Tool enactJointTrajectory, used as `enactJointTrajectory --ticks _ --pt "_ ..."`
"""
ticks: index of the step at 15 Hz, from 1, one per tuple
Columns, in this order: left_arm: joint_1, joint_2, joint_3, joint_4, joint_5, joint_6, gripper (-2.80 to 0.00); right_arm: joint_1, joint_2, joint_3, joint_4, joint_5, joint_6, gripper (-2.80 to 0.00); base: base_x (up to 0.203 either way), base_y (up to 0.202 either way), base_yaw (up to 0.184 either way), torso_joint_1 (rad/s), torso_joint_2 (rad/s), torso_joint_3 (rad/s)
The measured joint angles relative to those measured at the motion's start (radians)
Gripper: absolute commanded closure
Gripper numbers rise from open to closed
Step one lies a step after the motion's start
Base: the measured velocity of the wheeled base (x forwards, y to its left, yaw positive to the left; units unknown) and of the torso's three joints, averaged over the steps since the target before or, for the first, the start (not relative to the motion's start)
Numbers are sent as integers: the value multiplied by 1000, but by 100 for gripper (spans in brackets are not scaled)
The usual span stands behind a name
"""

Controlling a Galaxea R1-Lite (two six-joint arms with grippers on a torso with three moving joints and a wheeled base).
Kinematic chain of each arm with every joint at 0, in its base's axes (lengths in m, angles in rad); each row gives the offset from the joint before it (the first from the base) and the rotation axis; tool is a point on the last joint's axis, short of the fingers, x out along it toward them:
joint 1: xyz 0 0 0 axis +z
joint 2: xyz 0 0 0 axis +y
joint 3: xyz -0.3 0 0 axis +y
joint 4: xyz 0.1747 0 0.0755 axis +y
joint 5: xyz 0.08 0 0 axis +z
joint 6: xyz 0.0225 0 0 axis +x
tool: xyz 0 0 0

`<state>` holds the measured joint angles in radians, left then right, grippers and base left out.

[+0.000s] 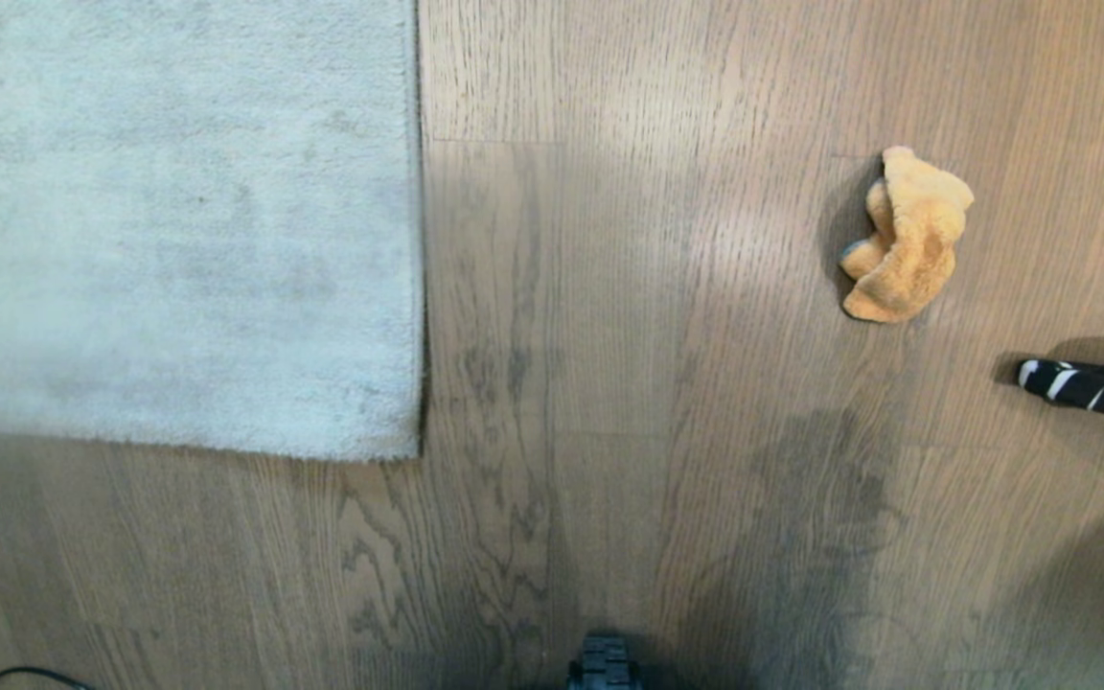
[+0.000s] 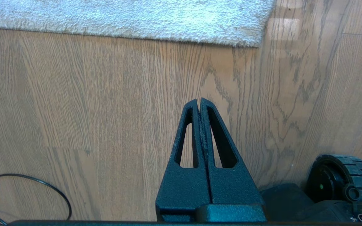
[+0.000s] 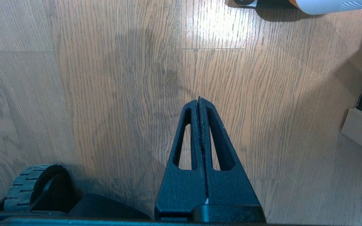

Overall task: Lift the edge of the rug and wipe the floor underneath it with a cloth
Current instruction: Lift up the carpet

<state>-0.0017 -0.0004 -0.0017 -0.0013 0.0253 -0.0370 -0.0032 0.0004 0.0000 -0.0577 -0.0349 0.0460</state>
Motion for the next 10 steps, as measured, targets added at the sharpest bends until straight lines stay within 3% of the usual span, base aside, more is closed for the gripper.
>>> enactJointTrajectory --ticks 10 --pt "0 0 0 -1 0 -3 0 0 0 0 0 0 0 0 0 0 0 0 0 0"
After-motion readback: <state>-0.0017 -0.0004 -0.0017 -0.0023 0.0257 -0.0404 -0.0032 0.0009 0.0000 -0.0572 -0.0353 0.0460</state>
